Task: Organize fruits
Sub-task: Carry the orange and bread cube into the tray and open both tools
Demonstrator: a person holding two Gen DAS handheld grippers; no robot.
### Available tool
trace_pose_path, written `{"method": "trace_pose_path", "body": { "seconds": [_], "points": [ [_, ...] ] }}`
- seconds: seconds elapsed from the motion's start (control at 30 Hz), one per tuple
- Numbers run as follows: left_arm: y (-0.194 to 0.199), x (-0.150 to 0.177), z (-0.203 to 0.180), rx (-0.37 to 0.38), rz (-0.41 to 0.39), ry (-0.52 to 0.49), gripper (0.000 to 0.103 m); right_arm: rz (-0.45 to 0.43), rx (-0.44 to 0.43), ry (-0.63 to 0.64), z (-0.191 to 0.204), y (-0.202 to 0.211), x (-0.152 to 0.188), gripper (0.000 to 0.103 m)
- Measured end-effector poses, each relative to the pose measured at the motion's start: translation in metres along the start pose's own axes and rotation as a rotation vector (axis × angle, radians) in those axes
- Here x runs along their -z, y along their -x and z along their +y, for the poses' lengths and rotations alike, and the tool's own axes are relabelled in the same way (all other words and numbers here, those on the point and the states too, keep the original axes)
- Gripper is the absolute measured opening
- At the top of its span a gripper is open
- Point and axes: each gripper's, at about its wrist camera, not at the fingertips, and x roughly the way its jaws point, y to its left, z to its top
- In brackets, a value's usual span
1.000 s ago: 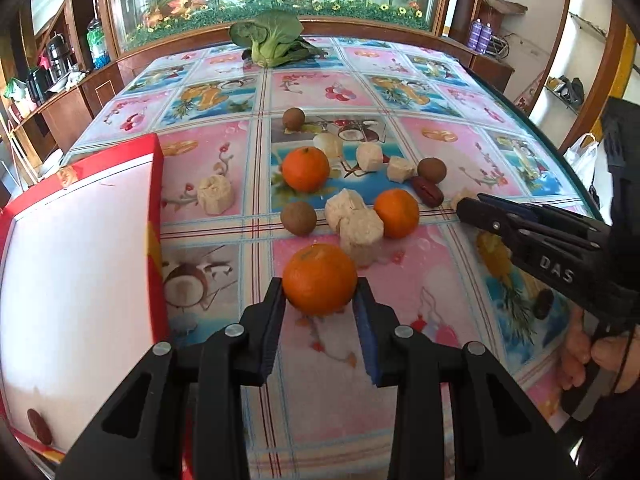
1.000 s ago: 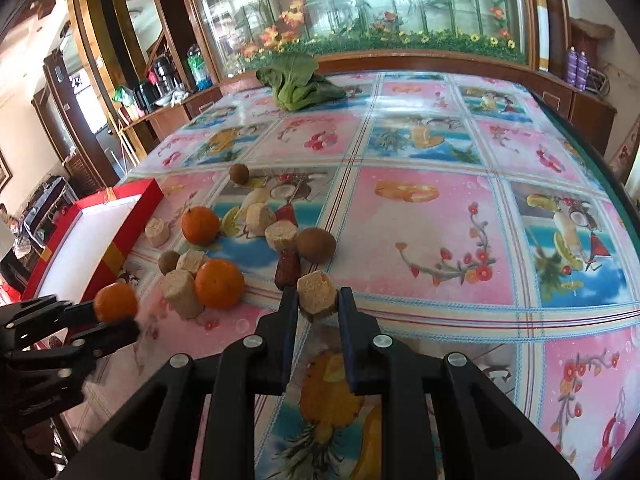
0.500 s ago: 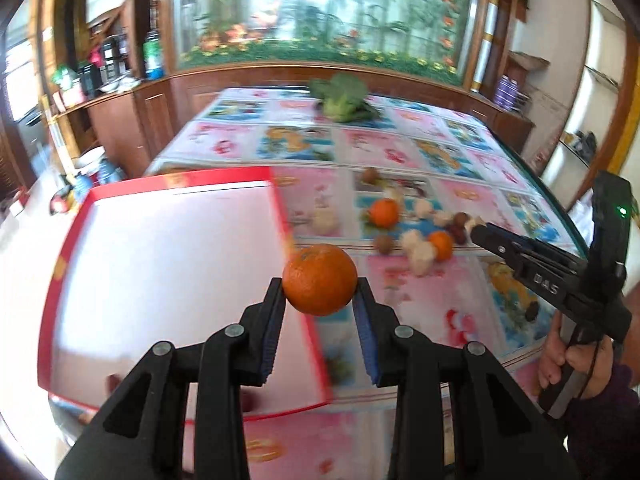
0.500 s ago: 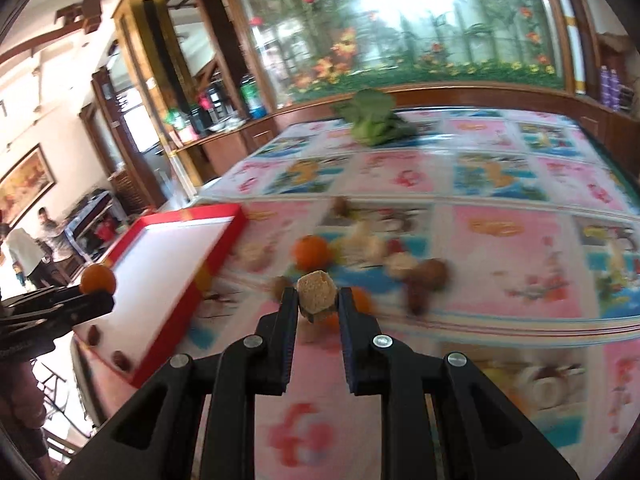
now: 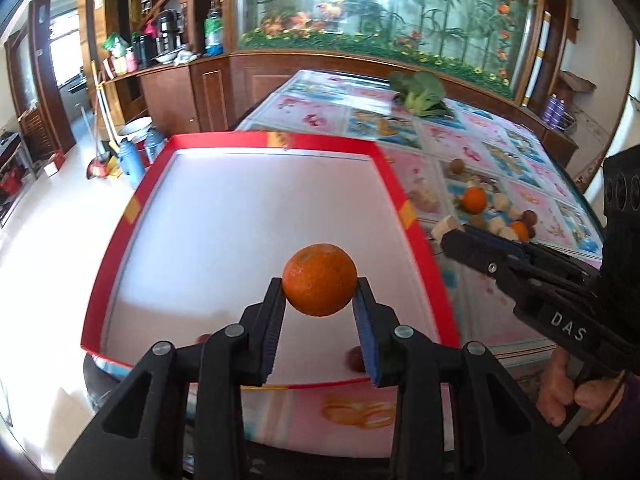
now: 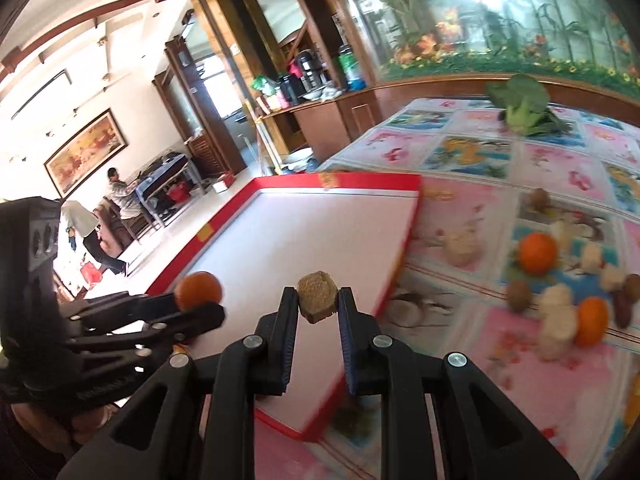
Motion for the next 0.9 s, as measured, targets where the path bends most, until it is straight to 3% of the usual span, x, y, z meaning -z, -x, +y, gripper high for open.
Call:
{"method": "trace_pose_path", "body": {
  "seconds": [0.23, 0.57, 0.83, 0.87, 0.9],
  "points": [
    [-0.008, 0.004, 0.017, -0.035, 0.024, 0.026, 0.037, 0.087, -0.019, 0.038, 0.023, -0.019, 0.007, 0.018],
    [-0.02, 0.008, 0.033, -0.106, 0.049, 0.048, 0.037, 0.241, 0.11, 0.056, 0.034, -0.055, 0.01, 0.018],
    [-0.029, 0.012, 0.044, -0.135, 0.098, 0.098, 0.038, 0.281, 0.132, 0.044, 0.034, -0.046, 0.013, 0.019],
    [-0.028, 0.012, 0.046, -0.138, 0.1, 0.108, 0.04, 0.287, 0.128, 0.035, 0.034, -0.044, 0.014, 0.019],
    [-0.026, 0.012, 0.047, -0.148, 0.096, 0.112, 0.05, 0.293, 0.114, 0.025, 0.032, -0.041, 0.016, 0.019]
  ]
}}
